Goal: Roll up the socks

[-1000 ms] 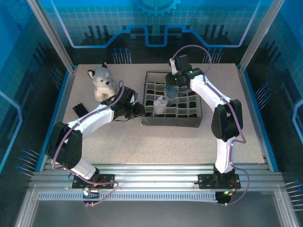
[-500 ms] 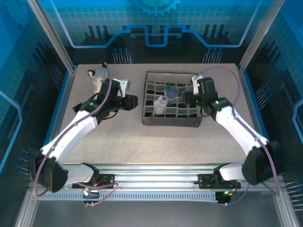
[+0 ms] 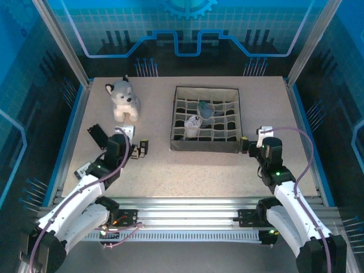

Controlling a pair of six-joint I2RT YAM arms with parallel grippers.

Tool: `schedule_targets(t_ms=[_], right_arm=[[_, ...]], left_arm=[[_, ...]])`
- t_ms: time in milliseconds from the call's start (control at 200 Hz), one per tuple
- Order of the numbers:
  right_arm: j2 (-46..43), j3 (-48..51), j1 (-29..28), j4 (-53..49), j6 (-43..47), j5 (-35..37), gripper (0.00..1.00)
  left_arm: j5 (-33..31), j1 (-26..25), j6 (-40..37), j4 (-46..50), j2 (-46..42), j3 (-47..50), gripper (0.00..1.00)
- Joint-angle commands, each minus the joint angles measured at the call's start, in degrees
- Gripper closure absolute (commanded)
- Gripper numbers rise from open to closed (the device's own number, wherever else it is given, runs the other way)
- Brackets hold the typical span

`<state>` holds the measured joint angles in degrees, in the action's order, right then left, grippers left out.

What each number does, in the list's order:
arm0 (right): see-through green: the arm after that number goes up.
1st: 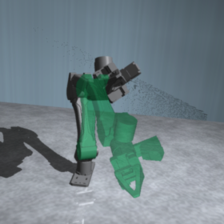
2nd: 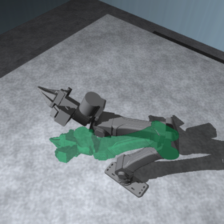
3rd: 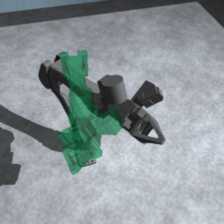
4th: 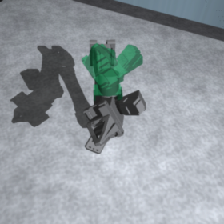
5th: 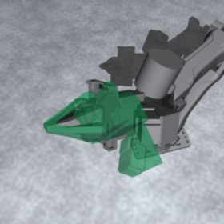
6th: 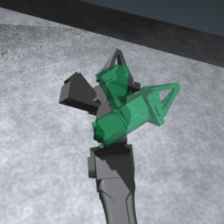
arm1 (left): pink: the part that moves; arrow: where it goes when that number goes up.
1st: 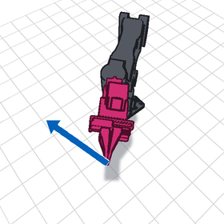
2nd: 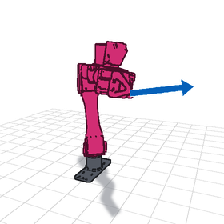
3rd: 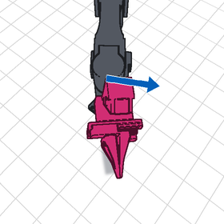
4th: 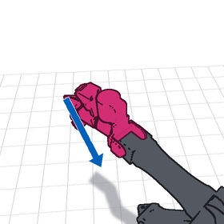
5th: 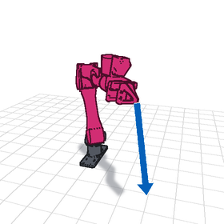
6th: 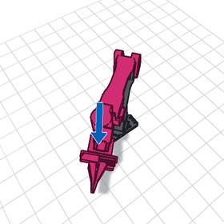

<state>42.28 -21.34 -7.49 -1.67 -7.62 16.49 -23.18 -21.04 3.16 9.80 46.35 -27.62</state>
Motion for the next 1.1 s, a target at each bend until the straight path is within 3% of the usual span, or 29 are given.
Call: schedule_targets(t_ms=[0, 130, 205, 295, 395, 560, 655, 770, 951, 1096], right_arm=[[1.29, 2.81, 1.33, 10.35, 0.6, 0.03, 0.0], [4.03, 10.87, 1.45, 30.23, 4.5, -1.59, 0.0], [6.91, 13.3, 1.67, 38.65, 5.89, -1.75, 0.0], [12.64, 11.48, 2.21, 39.98, 6.62, -2.37, 0.0], [20.32, 9.44, 2.47, 44.68, 7.48, -4.62, 0.0], [34.15, 9.1, 2.64, 61.88, 6.77, -5.76, 0.0], [40.66, 8.58, 2.83, 66.91, 6.86, -5.49, 0.0], [47.04, 9.19, 3.15, 74.76, 6.6, -5.02, 0.0], [45.46, 6.44, 3.35, 67.02, 5.49, -3.62, 0.0], [45.65, 0.51, 3.44, 56.1, 5.55, -4.12, 0.0]], left_arm=[[-7.66, 0.64, -5.81, -13.13, -1.59, 7.18, 0.01], [-6.01, 0.89, -14.11, -33.07, -2.33, 18.22, 0.01], [-5.21, 2.11, -14.11, -43.54, -1.05, 22.88, 0.01], [-4.24, 5.05, -11.68, -42.77, 1.95, 21.47, 0.01], [1.49, 8.65, -12.1, -42.62, 8.31, 18.3, 0.01], [6.86, 11.89, -11.56, -52.85, 22.81, 13.51, 0.01], [9.1, 13.38, -10.31, -59.97, 30.68, 10.67, 0.01], [10.28, 15.18, -7.06, -59.27, 37.96, 6.06, 0.0], [16.18, 19.56, -3.37, -53.11, 39.88, 2.09, 0.0], [19.22, 20.68, -3.16, -57.45, 41.13, 3.9, 0.0]])
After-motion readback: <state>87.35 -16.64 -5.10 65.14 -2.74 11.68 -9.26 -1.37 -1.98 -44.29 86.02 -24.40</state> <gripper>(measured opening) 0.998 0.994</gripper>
